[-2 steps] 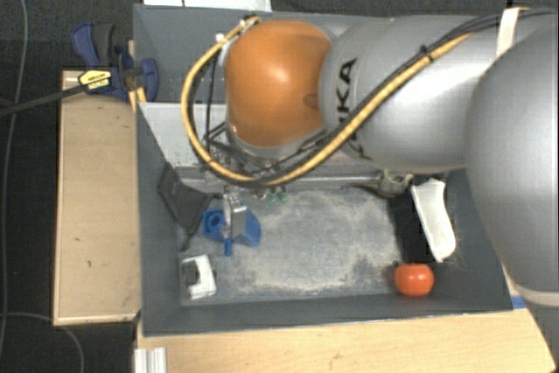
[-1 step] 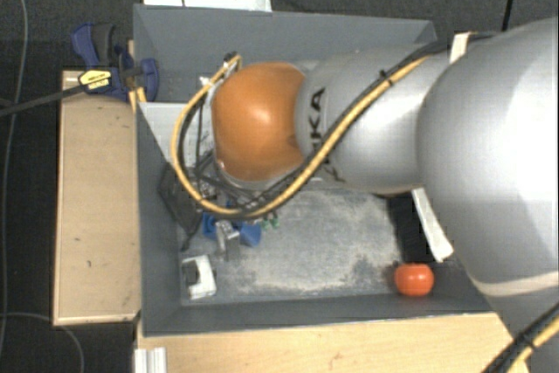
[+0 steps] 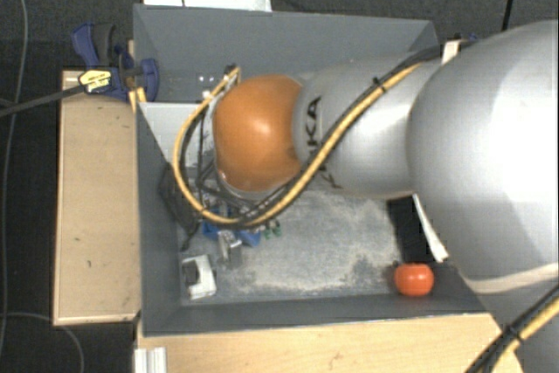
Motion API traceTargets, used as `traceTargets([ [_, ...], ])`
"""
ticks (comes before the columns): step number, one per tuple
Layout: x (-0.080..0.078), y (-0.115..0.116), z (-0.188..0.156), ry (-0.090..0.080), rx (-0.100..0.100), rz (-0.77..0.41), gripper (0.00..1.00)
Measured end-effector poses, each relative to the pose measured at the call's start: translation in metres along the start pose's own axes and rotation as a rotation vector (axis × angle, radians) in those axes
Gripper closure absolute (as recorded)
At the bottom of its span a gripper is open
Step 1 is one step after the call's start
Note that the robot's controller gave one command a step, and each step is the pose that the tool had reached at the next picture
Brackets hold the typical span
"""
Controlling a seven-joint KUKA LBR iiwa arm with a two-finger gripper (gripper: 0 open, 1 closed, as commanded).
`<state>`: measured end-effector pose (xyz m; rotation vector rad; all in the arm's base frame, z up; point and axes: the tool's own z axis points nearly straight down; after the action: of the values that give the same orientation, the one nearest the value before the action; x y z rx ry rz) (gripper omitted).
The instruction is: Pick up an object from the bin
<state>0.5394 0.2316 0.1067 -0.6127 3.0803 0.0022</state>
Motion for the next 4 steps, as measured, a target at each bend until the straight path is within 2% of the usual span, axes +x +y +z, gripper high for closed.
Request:
traceTargets([
  [1,-0.013,-0.001,-0.014,-0.008,0.0,-0.282,0.0],
  [2,-0.035,-0.001,-0.056,-0.004,0.0,-0.319,0.0],
  [3,-0.038,-0.006,-0.053,-0.014,0.001,-0.345,0.0],
  [4,-0.015,-0.012,-0.009,-0.008,-0.001,-0.275,0.0],
])
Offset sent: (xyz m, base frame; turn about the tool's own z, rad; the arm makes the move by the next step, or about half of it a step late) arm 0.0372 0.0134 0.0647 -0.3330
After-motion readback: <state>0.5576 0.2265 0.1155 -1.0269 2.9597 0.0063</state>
